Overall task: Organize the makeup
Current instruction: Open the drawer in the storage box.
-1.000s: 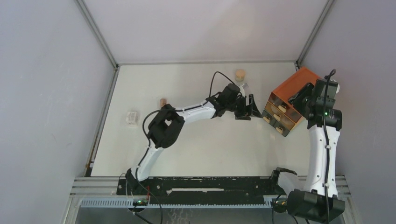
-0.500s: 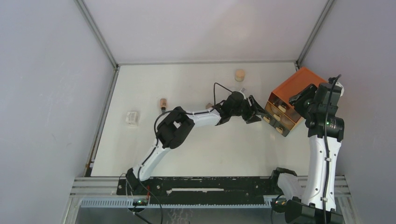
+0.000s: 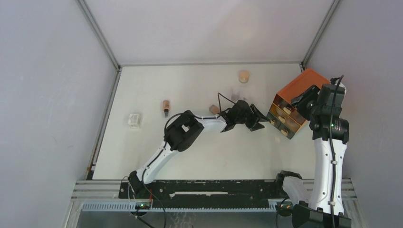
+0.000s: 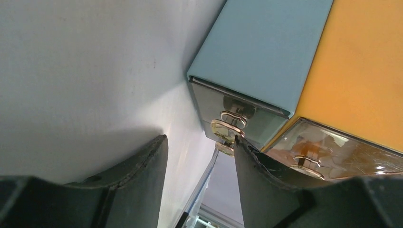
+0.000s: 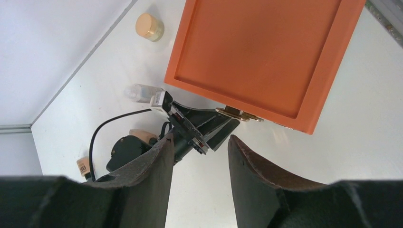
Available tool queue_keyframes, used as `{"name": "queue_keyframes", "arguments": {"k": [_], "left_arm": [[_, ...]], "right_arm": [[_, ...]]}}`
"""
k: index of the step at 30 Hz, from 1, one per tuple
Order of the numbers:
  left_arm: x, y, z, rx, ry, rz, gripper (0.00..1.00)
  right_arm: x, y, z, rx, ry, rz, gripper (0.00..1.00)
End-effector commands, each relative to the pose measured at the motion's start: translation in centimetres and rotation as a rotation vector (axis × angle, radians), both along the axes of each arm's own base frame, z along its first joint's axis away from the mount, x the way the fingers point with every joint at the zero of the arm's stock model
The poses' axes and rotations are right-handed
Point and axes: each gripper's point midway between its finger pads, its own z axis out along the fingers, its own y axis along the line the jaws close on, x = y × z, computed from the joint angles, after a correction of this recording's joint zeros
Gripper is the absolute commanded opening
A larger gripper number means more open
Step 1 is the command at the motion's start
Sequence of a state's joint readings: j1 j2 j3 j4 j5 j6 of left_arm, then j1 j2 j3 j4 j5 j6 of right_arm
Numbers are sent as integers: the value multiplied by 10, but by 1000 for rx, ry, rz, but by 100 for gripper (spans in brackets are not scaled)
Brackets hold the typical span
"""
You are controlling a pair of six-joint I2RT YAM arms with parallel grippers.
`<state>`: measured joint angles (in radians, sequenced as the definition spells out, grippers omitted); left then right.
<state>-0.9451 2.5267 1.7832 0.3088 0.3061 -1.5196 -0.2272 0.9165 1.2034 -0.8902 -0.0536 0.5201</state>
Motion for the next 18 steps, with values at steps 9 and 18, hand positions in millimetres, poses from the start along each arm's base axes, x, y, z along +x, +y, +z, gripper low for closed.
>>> {"name": "queue_keyframes", "arguments": {"k": [9,18], "left_arm": [[11,-23,24,-84,-36,24,56],[8,-19,28,-117,-42,31,56]], "right_arm": [[4,6,16,-29,-55,33,53],[4,8,16,-44,-52,47,53]]}}
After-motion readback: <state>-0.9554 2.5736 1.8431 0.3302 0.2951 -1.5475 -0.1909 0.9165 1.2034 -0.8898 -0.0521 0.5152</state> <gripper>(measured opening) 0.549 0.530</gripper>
